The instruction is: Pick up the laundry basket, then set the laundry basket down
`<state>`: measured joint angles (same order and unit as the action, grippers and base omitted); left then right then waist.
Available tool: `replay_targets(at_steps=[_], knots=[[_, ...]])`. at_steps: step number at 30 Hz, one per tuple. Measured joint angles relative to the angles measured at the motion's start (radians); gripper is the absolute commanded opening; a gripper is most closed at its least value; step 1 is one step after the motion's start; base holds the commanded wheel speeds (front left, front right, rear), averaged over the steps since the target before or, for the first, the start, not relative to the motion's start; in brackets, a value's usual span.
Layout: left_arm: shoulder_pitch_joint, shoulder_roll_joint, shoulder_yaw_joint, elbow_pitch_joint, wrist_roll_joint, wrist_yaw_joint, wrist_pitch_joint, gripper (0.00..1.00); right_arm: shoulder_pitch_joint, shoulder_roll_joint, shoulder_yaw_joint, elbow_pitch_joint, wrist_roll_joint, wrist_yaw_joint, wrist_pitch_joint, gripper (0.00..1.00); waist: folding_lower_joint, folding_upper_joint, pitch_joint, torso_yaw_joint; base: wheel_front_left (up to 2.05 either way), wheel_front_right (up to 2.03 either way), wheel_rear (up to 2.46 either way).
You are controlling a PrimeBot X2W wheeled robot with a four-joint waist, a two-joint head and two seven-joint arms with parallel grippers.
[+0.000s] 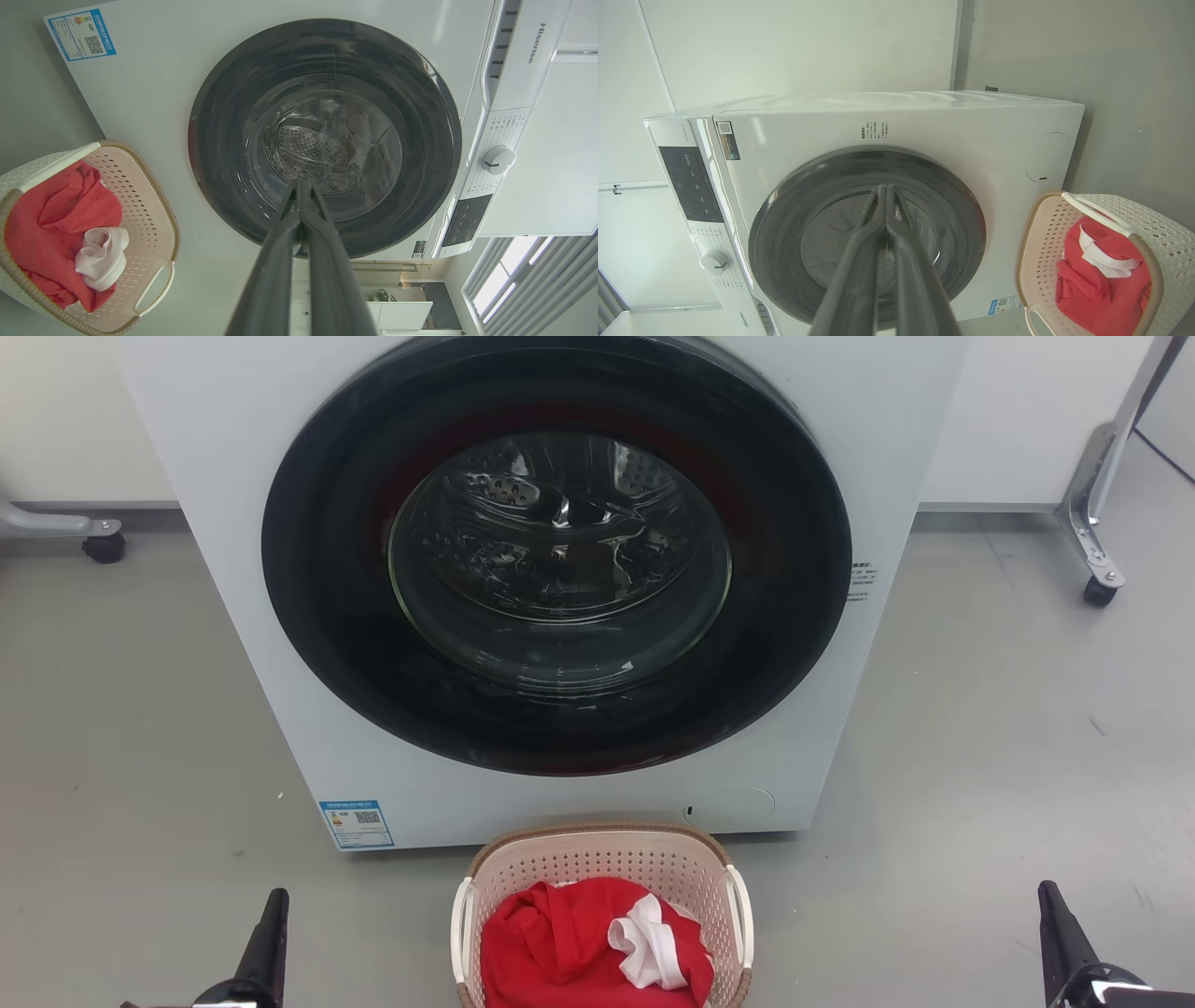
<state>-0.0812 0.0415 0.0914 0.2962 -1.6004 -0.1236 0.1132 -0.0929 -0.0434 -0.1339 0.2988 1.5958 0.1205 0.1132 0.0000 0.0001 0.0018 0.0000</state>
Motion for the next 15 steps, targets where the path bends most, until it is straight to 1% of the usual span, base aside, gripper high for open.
replay_targets(at_steps=[15], knots=[[0.000,0.000,0.000,0.000,0.000,0.000,0.000,0.00,0.000,0.000,0.000,0.000,0.000,0.000,0.000,0.00,0.0000,0.0000,0.000,0.000,0.00,0.00,0.00]])
